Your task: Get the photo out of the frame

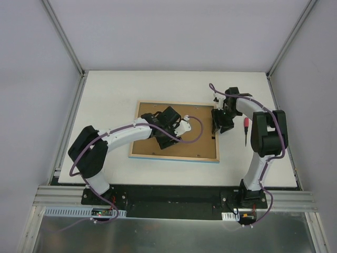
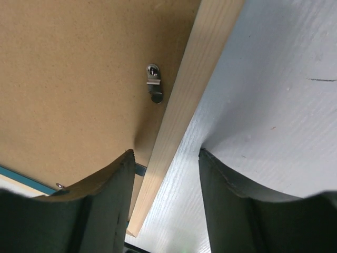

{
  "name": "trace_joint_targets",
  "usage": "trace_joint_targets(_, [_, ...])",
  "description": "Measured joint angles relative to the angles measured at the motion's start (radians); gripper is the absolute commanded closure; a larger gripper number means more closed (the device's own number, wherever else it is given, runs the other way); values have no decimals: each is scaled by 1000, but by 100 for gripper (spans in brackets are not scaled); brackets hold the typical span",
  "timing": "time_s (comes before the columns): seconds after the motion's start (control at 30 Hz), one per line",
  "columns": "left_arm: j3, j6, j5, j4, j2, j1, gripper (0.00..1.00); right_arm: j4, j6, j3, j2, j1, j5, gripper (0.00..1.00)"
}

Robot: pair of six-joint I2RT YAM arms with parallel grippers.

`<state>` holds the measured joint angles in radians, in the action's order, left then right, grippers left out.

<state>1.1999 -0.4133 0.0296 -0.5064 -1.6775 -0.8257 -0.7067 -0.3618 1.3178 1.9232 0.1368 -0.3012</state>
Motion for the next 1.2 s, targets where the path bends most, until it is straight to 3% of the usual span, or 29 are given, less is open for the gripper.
trace_joint_targets(0.07, [-10, -2, -32, 14, -4, -31, 36, 7, 8, -1, 0, 4, 6, 59])
trace_joint_targets(0.23, [-19, -1, -114, 59, -20, -103, 33, 16, 27, -5, 0, 38, 43, 67])
trace_joint_targets(0.37, [-21, 6, -157, 79, -32, -152, 32, 8, 49, 0, -3, 51, 76, 99])
trace_joint_targets(0.63, [-40, 20, -216, 103, -36, -257, 28, -27, 91, 34, 11, 53, 79, 99])
trace_joint_targets(1.0, [-53, 16, -185, 108, -35, -396, 23, -100, 65, 167, 31, 52, 77, 99])
trace_joint_targets(1.2, [-53, 17, -280, 159, -71, -430, 22, -115, 64, 171, 38, 50, 70, 100])
